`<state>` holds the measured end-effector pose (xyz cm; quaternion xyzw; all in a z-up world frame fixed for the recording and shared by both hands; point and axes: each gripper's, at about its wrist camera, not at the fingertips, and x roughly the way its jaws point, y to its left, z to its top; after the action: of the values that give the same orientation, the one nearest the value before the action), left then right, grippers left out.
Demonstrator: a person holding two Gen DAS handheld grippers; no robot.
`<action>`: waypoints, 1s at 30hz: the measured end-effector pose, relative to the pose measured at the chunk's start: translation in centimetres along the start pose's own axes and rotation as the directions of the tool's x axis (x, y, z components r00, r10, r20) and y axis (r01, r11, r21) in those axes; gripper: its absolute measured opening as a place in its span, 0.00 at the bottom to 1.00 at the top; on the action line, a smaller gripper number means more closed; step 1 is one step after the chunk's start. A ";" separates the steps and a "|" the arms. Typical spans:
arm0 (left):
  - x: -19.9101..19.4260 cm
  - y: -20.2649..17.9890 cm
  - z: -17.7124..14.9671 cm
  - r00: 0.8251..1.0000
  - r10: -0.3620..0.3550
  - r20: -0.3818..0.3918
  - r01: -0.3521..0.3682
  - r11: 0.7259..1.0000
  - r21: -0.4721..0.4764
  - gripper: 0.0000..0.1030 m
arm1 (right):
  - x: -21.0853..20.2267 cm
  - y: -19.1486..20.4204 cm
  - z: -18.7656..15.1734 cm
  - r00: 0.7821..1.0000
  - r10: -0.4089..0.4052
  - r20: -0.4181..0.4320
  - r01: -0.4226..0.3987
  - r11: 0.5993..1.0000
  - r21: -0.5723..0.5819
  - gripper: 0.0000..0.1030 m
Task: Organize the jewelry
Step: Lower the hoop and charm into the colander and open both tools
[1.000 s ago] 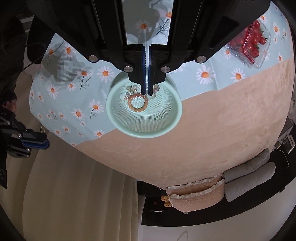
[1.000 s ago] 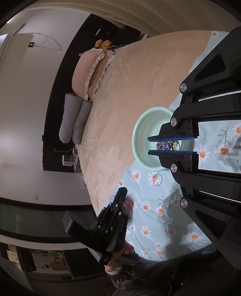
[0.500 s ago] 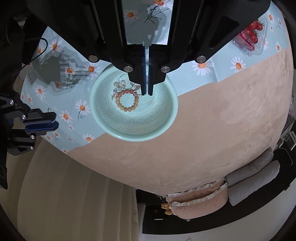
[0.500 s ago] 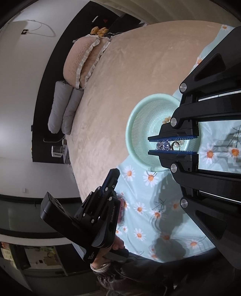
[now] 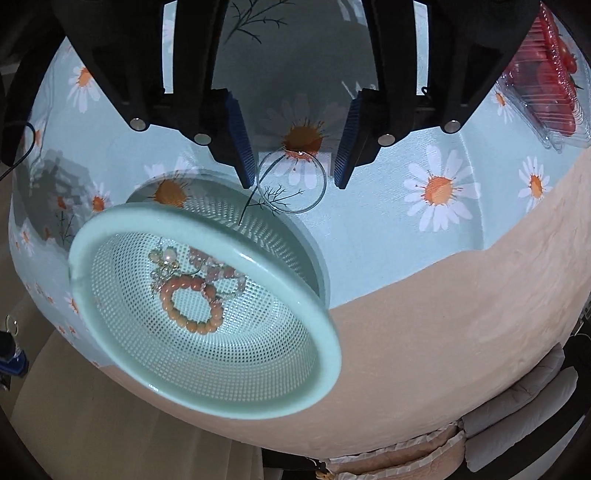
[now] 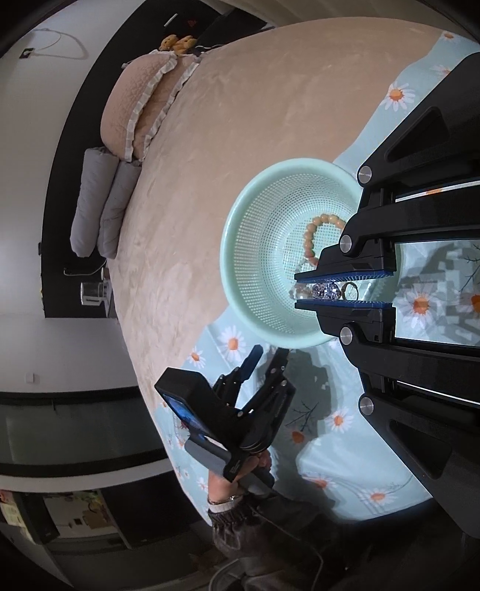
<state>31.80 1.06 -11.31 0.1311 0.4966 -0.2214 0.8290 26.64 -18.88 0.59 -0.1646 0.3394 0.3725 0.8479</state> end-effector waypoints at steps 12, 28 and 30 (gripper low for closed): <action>1.9 -0.4 -0.6 0.999 -0.049 0.019 0.048 0.998 0.042 0.49 | 2.8 -0.8 -0.7 0.999 0.022 -0.038 -0.021 1.000 0.022 0.08; -7.5 3.5 0.9 0.981 -0.061 0.185 0.069 0.997 -0.033 0.43 | 3.0 -1.4 -0.5 0.999 0.024 -0.039 -0.024 1.000 0.016 0.08; -8.4 2.5 2.3 0.977 -0.060 0.203 0.060 0.998 0.006 0.43 | 2.9 -1.5 -0.3 0.999 0.022 -0.036 -0.021 1.000 0.010 0.08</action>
<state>31.37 4.26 -2.80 0.0928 0.4131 -0.2584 0.8683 29.00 -18.54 -1.60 -0.1635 0.3583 0.3770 0.8383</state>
